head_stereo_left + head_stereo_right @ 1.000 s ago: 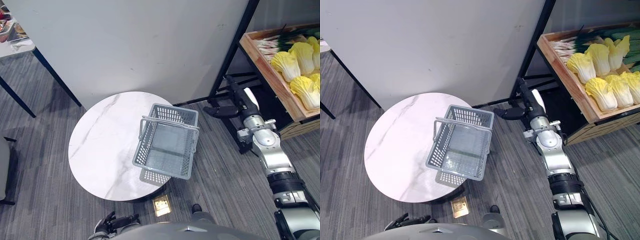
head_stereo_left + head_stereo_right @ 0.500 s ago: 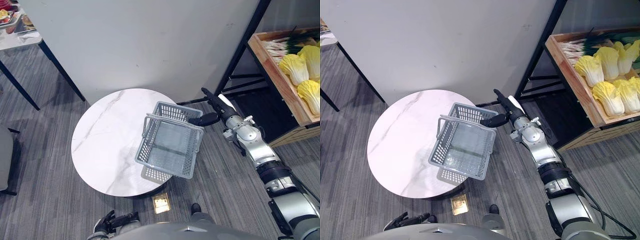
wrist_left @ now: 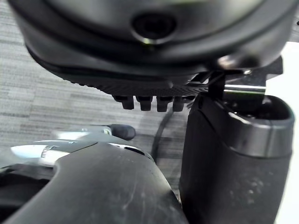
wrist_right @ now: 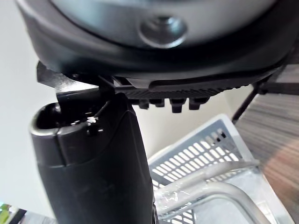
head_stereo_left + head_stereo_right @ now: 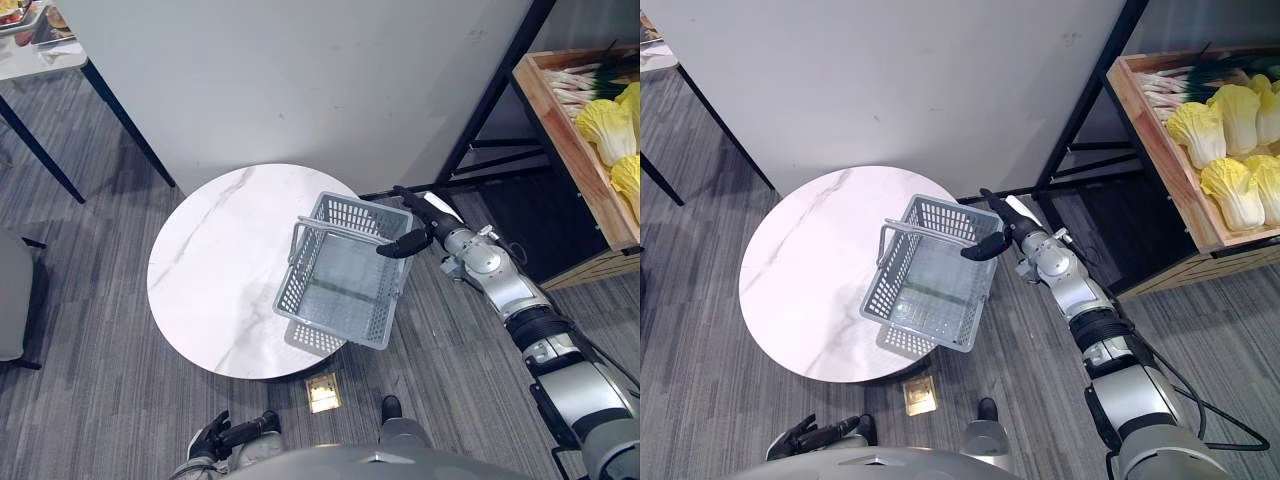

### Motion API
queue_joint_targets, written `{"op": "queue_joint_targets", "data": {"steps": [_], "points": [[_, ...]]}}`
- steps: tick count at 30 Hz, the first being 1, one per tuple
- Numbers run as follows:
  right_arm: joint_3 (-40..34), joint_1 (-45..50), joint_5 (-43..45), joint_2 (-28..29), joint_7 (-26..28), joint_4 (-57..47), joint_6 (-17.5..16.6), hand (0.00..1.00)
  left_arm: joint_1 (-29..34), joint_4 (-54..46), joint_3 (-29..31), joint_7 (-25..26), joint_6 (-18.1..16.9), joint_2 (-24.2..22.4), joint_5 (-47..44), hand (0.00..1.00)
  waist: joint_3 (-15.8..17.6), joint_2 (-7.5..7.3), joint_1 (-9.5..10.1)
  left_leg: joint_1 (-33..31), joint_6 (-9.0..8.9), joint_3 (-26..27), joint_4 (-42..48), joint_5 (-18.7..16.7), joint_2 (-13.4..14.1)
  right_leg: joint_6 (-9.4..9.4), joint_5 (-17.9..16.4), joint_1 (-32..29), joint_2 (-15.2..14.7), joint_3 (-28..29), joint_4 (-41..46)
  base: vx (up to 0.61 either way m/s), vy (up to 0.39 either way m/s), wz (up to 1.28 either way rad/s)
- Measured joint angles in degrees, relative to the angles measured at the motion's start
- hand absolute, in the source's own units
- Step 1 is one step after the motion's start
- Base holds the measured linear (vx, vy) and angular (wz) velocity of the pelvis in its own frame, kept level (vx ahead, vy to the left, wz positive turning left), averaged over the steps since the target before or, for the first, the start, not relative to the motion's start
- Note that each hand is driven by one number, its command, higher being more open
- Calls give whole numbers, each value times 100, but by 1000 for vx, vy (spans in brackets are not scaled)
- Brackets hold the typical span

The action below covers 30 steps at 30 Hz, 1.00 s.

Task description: Pick vegetable in the basket

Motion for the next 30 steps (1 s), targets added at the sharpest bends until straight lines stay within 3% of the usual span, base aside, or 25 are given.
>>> {"op": "queue_joint_targets", "data": {"steps": [6,14,15,30], "points": [[-2,-4,-19,264,-2,311,13,100,-24,-10,-9,1,-9,-5,0,100,57,11,15,3,7,0,-13,5,-4,-7,5,0,0,2,-5,0,0,0],[33,-88,-919,433,3,963,17,100,-54,-86,-123,5,-13,10,-1,100,123,17,123,3,26,-31,-66,41,-20,-28,19,1,-9,-18,-15,-3,1,1],[33,-106,-984,447,3,1029,26,0,-54,-94,-125,5,-13,10,-2,100,143,20,118,3,29,-39,-76,49,-24,-28,19,1,-14,-42,-15,-6,2,5],[32,-384,-1587,639,-133,1206,1,0,-122,-118,-202,18,-19,22,-3,100,250,34,162,4,31,-45,-77,50,-29,-31,18,6,-15,-41,-17,0,0,0]]}}
